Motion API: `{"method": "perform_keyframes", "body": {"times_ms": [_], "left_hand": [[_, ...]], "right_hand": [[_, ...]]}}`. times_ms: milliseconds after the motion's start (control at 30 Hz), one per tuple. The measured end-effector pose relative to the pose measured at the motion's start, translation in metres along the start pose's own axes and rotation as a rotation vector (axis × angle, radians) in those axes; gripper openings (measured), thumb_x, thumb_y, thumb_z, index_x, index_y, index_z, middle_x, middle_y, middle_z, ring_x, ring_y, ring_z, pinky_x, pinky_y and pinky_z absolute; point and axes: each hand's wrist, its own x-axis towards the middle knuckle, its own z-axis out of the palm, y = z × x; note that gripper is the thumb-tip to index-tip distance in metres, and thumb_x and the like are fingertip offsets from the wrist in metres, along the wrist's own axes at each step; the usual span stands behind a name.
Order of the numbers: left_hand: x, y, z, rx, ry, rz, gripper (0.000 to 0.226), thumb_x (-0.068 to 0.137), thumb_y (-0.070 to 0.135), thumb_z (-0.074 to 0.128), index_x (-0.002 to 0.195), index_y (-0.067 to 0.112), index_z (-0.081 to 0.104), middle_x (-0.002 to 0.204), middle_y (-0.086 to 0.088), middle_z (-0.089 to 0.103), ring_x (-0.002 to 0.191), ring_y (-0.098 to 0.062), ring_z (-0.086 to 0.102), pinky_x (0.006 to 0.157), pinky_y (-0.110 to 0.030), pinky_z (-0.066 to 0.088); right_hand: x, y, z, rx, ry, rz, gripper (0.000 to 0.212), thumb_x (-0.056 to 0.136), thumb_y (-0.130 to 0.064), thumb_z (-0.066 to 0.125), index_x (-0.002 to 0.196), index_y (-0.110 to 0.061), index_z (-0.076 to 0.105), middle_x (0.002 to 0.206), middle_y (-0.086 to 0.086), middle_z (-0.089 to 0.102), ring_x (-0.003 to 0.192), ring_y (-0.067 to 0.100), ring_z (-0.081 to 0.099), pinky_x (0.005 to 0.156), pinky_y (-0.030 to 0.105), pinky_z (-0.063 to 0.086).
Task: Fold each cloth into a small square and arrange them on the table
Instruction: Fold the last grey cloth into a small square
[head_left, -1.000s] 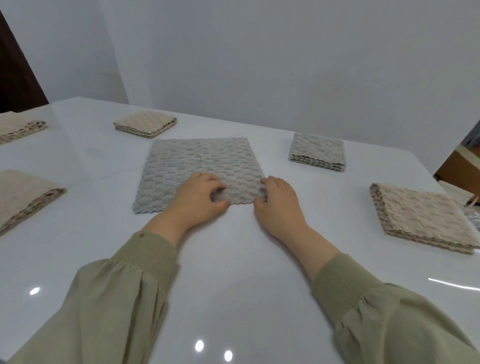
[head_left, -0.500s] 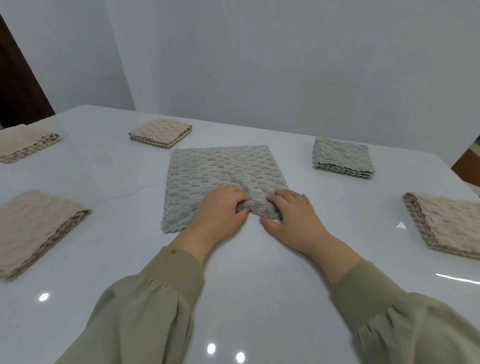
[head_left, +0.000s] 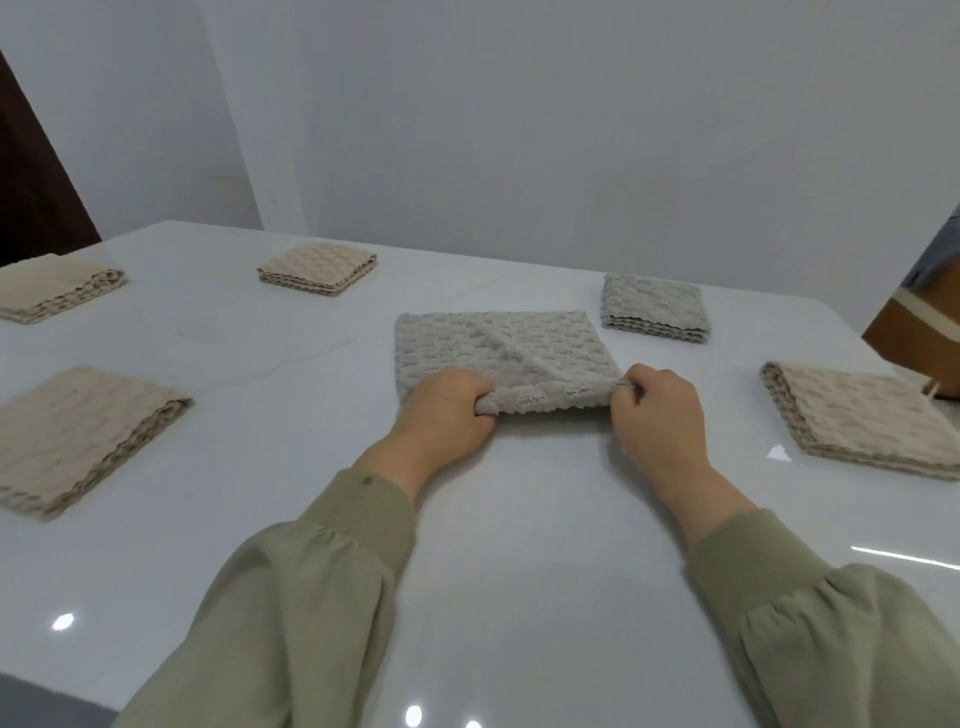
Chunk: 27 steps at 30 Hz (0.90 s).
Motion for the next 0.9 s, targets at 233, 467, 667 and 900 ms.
{"method": "perform_keyframes", "body": {"times_ms": [233, 467, 667, 900], "left_hand": [[-0.026, 0.038, -0.011, -0.289, -0.132, -0.035, 0.039, 0.077, 0.04, 0.059, 0.053, 0.016, 0.04, 0.05, 0.004, 0.039, 0.053, -0.014, 0.039, 0.053, -0.029, 0.027], [-0.032, 0.016, -0.023, -0.889, 0.065, -0.35, 0.023, 0.095, 0.028, 0.051, 0.092, 0.016, 0.071, 0.085, -0.006, 0.074, 0.082, -0.025, 0.069, 0.067, -0.027, 0.054], [-0.024, 0.001, -0.007, -0.182, 0.045, -0.184, 0.021, 0.089, 0.021, 0.06, 0.107, 0.017, 0.07, 0.117, 0.003, 0.066, 0.108, -0.013, 0.057, 0.092, -0.025, 0.042], [-0.026, 0.006, -0.013, -0.28, 0.076, -0.192, 0.021, 0.092, 0.025, 0.054, 0.09, 0.017, 0.074, 0.098, 0.006, 0.071, 0.081, -0.006, 0.062, 0.073, -0.024, 0.048]], "right_hand": [[-0.027, 0.004, -0.037, 0.099, -0.049, 0.003, 0.023, 0.072, -0.023, 0.034, 0.051, -0.014, 0.028, 0.046, 0.001, 0.028, 0.048, 0.017, 0.027, 0.047, 0.032, 0.02], [-0.031, 0.013, -0.052, 0.342, 0.17, 0.118, 0.053, 0.081, -0.038, 0.029, 0.061, 0.005, 0.051, 0.059, 0.021, 0.055, 0.059, 0.033, 0.049, 0.057, 0.039, 0.04], [-0.024, 0.017, -0.048, 0.111, -0.196, 0.148, 0.065, 0.086, -0.052, 0.032, 0.075, 0.004, 0.064, 0.074, 0.02, 0.068, 0.073, 0.034, 0.063, 0.072, 0.042, 0.053], [-0.013, -0.001, -0.063, -0.223, -0.507, 0.106, 0.054, 0.091, -0.048, 0.038, 0.054, -0.01, 0.05, 0.055, 0.011, 0.062, 0.05, 0.028, 0.054, 0.065, 0.038, 0.055]]}}
